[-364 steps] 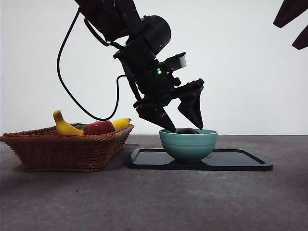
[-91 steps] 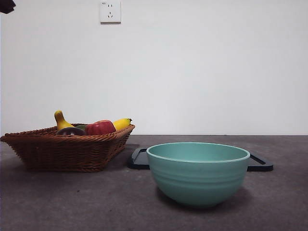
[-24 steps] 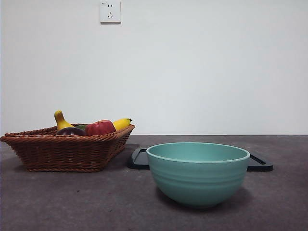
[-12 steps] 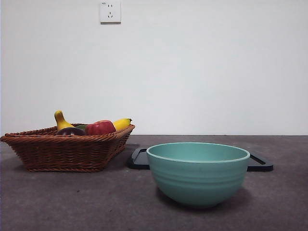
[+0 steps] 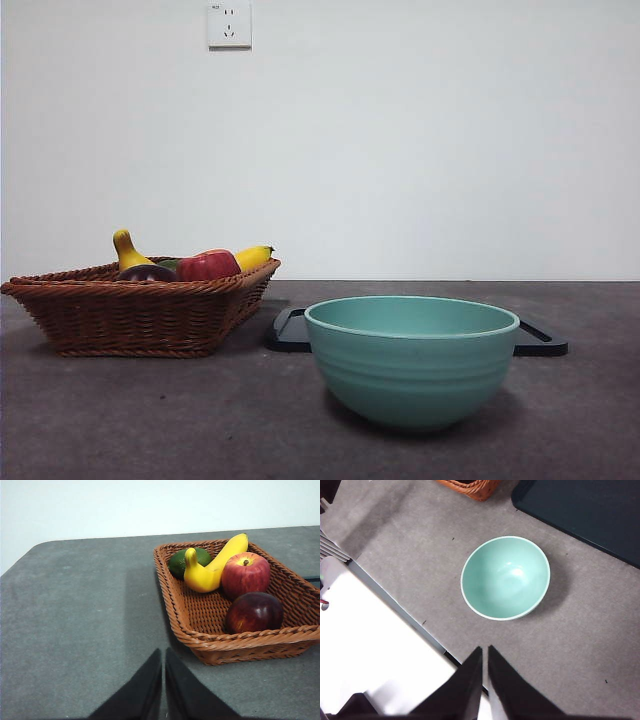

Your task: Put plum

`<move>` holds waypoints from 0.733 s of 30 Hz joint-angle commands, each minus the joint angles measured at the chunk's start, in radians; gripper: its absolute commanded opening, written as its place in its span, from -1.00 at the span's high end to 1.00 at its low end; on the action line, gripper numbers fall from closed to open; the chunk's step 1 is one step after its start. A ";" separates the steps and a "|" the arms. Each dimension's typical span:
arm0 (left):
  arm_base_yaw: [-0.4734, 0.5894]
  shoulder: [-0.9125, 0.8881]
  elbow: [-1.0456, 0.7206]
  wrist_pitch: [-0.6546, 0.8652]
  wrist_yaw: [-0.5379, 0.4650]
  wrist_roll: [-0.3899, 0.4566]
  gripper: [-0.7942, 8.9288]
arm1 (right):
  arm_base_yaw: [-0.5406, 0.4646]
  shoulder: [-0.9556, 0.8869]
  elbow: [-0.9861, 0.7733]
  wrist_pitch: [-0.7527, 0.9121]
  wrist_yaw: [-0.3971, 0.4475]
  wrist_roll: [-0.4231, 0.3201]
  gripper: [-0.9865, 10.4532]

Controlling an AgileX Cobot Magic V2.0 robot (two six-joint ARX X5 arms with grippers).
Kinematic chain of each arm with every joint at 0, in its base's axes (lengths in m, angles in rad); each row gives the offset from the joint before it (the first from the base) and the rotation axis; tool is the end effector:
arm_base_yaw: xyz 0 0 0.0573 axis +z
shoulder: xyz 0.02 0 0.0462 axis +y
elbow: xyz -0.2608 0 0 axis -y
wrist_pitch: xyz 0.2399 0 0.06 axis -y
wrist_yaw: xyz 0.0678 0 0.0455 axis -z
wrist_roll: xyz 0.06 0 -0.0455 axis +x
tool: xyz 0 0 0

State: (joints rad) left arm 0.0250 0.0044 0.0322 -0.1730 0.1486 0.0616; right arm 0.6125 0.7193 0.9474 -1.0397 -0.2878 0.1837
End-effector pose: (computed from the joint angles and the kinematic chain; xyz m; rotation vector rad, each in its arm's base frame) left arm 0.1233 -0.0058 0.1529 0.0488 0.1409 -0.1278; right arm 0.0967 0.0888 0.2971 0.0262 0.9009 0.7689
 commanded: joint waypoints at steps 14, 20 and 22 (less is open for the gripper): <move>0.002 -0.001 -0.021 -0.008 -0.003 -0.003 0.82 | -0.269 -0.123 -0.064 0.304 0.065 -0.100 0.81; 0.002 -0.001 -0.021 -0.008 -0.003 -0.003 0.82 | -0.474 -0.300 -0.307 0.618 0.067 -0.100 0.81; 0.002 -0.001 -0.021 -0.008 -0.002 -0.003 0.82 | -0.522 -0.364 -0.403 0.706 0.082 -0.099 0.81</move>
State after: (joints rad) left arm 0.0250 0.0044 0.0322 -0.1730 0.1482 0.0612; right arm 0.1024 0.3744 0.5800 -0.3752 -0.2085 0.0978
